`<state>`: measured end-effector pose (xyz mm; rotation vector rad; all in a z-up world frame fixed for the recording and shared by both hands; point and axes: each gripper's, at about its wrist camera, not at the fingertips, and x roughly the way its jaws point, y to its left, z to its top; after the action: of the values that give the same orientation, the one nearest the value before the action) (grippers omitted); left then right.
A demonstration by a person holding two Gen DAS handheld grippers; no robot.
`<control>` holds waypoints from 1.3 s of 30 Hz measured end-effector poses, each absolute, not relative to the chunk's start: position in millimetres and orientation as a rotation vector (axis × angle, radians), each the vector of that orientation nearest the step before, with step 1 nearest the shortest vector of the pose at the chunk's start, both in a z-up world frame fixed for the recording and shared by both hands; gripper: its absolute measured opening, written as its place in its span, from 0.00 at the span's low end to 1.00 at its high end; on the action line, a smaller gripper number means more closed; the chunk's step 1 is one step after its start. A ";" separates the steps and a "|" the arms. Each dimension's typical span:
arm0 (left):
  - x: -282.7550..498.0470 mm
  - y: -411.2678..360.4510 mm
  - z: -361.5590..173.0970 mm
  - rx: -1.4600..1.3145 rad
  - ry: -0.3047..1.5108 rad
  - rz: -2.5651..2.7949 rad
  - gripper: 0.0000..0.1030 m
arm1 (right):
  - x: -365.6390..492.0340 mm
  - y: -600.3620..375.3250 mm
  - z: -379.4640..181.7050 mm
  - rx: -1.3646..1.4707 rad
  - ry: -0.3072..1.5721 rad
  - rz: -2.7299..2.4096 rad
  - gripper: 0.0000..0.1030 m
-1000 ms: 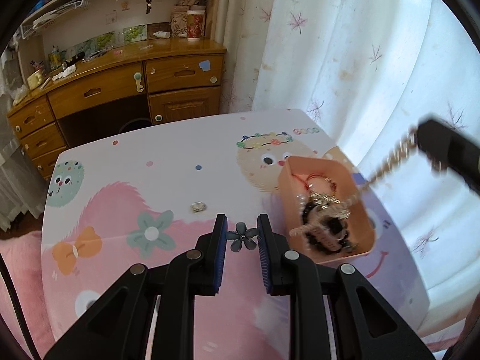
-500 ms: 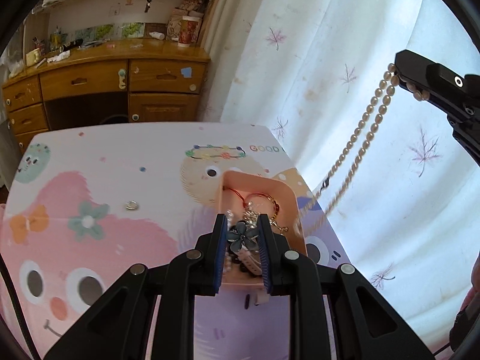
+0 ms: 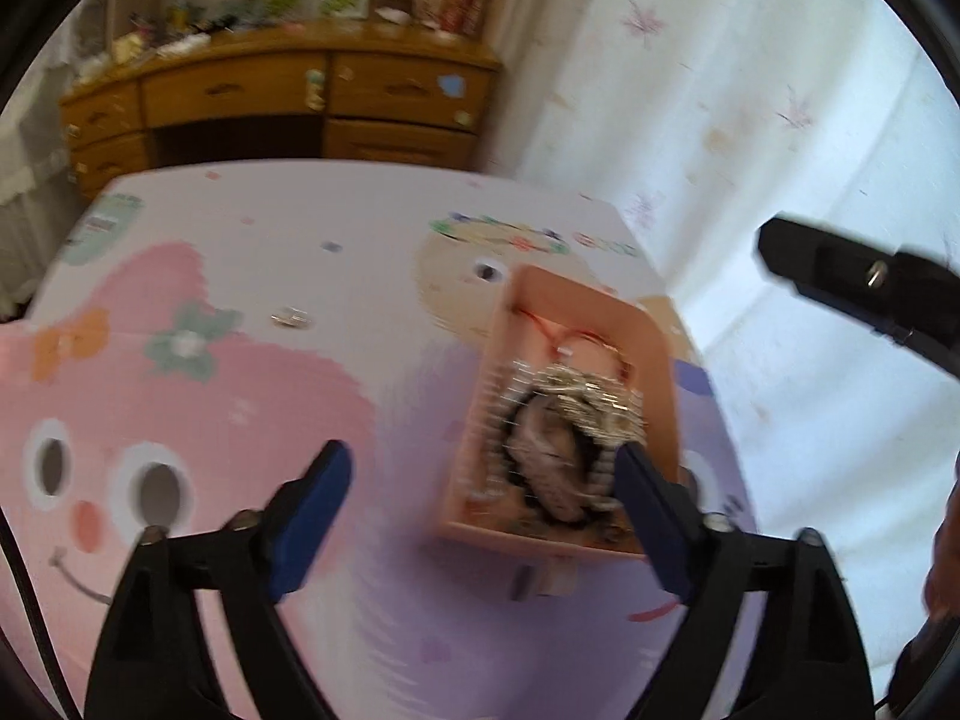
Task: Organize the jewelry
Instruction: 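Move the right tool to the pearl stud earring and grasp it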
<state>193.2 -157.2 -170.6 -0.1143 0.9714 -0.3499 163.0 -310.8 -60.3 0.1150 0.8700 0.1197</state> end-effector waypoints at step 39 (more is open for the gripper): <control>143.6 57.6 -227.9 -0.278 1.053 0.227 0.99 | 310.8 -138.5 -218.3 -0.077 1.233 0.223 0.28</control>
<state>143.6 57.6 -227.9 -0.2777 1.0525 0.2266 310.8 -138.5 -218.3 -0.0769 1.2327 0.2228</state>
